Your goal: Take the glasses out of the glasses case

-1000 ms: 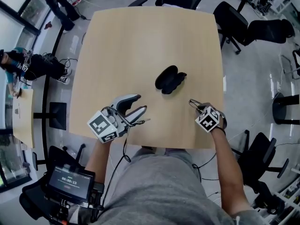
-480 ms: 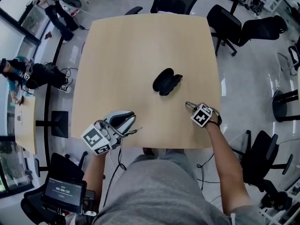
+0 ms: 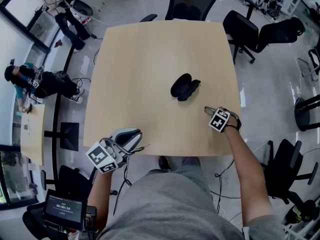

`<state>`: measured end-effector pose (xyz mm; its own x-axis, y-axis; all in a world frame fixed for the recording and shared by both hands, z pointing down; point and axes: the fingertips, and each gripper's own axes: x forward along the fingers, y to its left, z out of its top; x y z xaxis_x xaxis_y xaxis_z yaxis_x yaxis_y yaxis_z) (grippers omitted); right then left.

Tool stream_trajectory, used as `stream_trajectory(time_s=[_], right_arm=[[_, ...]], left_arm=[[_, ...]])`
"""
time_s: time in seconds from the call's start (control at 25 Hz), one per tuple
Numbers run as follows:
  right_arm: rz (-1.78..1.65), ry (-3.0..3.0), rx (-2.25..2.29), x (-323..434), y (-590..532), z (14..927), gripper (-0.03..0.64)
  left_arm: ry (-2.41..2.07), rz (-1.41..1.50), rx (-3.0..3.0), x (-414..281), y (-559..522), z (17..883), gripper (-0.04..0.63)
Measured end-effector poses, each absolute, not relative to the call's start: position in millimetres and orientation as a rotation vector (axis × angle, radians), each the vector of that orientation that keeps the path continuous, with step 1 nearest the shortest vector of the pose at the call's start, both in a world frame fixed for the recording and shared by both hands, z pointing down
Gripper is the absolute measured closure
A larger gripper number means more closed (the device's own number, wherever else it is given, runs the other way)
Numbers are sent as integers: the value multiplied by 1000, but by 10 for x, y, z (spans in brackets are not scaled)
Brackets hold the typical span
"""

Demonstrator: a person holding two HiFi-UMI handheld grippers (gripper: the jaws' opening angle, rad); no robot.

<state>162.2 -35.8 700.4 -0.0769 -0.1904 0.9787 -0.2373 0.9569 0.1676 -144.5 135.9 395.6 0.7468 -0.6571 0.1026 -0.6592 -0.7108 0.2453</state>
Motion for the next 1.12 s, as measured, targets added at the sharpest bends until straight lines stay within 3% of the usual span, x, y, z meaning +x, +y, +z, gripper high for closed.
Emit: stream_trajectory(time_s=[0.28, 0.8, 0.84, 0.92, 1.12], right_arm=[[-73, -1603, 336, 1599, -394, 6963, 373], [-217, -1730, 598, 1321, -418, 6223, 356], [-228, -1765, 647, 1264, -380, 6069, 378], [-241, -1856, 747, 1100, -295, 5692, 596], [-134, -2180, 941, 607, 139, 4555, 609]], left_arm=[[-1023, -1, 2680, -1644, 1642, 3962, 557], [-1042, -106, 2701, -1853, 1752, 3872, 557], [-1041, -105, 2712, -1854, 1755, 3860, 562], [-1045, -71, 2740, -1868, 1734, 3837, 568], [-1099, -84, 2775, -1977, 1618, 3609, 589]])
